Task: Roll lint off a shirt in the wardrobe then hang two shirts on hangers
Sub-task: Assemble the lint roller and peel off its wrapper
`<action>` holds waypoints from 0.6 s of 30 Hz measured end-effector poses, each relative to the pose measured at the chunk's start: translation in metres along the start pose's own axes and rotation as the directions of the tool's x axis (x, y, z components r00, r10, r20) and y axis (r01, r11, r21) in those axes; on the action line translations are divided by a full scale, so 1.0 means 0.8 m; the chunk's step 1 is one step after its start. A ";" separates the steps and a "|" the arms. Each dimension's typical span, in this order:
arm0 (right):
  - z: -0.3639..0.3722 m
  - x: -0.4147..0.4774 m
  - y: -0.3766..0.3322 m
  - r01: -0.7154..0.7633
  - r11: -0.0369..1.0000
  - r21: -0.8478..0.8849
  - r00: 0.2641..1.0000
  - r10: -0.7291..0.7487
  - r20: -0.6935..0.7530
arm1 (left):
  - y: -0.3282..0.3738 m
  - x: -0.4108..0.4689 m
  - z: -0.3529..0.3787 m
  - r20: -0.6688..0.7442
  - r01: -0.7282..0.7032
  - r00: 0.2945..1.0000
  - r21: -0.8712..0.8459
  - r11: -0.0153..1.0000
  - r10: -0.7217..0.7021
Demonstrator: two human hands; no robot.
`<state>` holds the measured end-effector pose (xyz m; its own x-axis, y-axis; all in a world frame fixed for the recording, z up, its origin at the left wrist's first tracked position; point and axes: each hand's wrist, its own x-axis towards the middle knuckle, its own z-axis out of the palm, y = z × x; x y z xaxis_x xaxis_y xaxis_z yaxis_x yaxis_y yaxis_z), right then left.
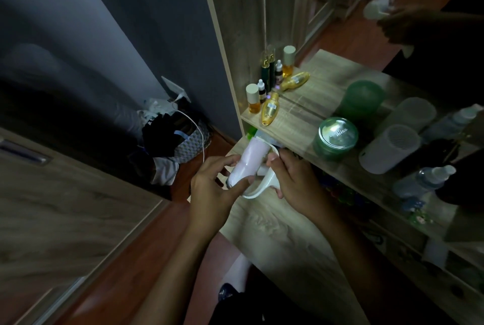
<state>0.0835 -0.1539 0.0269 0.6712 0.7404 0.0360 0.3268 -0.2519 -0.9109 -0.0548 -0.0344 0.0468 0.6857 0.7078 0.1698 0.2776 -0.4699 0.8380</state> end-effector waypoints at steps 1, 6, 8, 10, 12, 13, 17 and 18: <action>0.001 -0.001 0.000 -0.010 1.000 0.004 1.000 0.010 0.001 | 0.001 -0.001 0.001 -0.012 -0.011 1.000 0.019 1.000 0.011; 0.003 -0.003 0.002 -0.053 0.998 0.040 0.999 0.053 0.012 | 0.003 -0.005 0.002 -0.034 -0.043 0.998 0.060 0.997 0.045; 0.003 -0.004 0.003 -0.065 0.997 0.043 0.998 0.064 0.017 | 0.004 -0.006 0.003 -0.052 -0.018 0.998 0.022 1.000 0.019; 0.002 -0.005 0.003 -0.066 0.997 0.040 0.998 0.065 0.019 | 0.003 -0.007 0.004 -0.075 0.006 0.997 0.002 1.000 -0.005; 0.002 -0.006 0.003 -0.062 0.998 0.033 0.998 0.061 0.025 | 0.001 -0.007 0.005 -0.086 0.001 0.996 0.016 1.000 0.001; 0.003 -0.007 0.003 -0.061 0.998 0.028 0.998 0.061 0.029 | -0.001 -0.007 0.005 -0.089 0.000 0.996 0.015 1.000 0.001; 0.004 -0.008 0.003 -0.053 0.999 0.005 0.998 0.053 0.033 | -0.004 -0.007 0.004 -0.104 0.003 0.995 0.012 1.000 -0.002; 0.004 -0.008 0.003 -0.060 0.998 0.006 0.998 0.060 0.036 | -0.005 -0.007 0.004 -0.109 0.004 0.994 0.010 1.000 -0.003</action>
<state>0.0778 -0.1574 0.0231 0.6653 0.7458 -0.0332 0.2822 -0.2925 -0.9137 -0.0574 -0.0385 0.0410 0.6078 0.7622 0.2229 0.2865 -0.4723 0.8336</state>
